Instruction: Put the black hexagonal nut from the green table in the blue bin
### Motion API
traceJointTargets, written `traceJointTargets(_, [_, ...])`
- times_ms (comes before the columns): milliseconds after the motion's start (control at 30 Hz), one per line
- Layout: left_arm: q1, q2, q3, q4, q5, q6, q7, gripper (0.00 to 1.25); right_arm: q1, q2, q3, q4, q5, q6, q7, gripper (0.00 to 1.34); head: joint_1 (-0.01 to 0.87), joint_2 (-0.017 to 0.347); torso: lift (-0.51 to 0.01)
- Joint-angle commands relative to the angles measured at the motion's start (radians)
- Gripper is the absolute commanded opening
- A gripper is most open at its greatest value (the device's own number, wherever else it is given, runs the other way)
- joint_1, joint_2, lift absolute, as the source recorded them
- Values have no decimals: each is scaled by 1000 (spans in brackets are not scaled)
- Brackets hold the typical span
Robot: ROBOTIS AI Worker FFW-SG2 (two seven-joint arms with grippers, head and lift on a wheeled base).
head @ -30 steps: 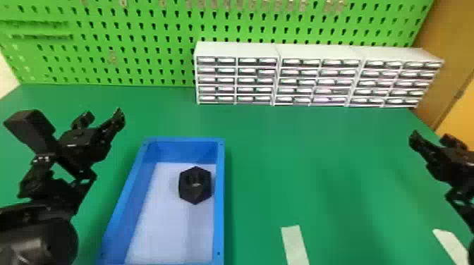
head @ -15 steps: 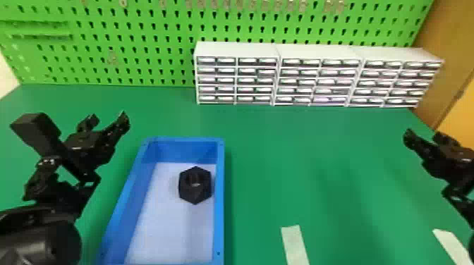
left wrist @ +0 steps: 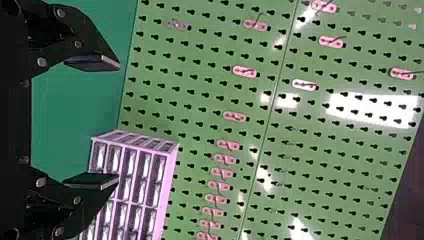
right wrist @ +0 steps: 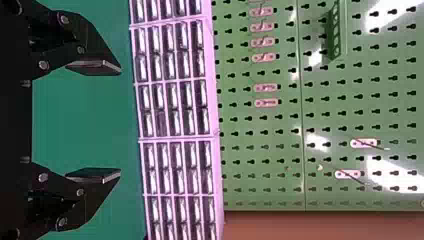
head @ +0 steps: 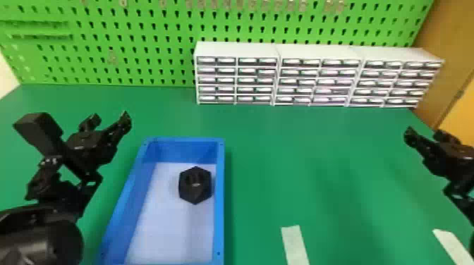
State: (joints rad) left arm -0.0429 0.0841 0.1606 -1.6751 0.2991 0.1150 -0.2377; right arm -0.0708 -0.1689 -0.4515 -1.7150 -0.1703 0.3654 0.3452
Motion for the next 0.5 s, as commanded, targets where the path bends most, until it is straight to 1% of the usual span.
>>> traceJointTargets(0, [0,-1,-1,0,0,0,0,792,3,0,-3,0,0,1,0,805,691,9,-97])
traceJointTargets(467, [-2,-1,-3,0,-1,0,0,792,0,0,-3,0,0,4,0,805,691,9,-97])
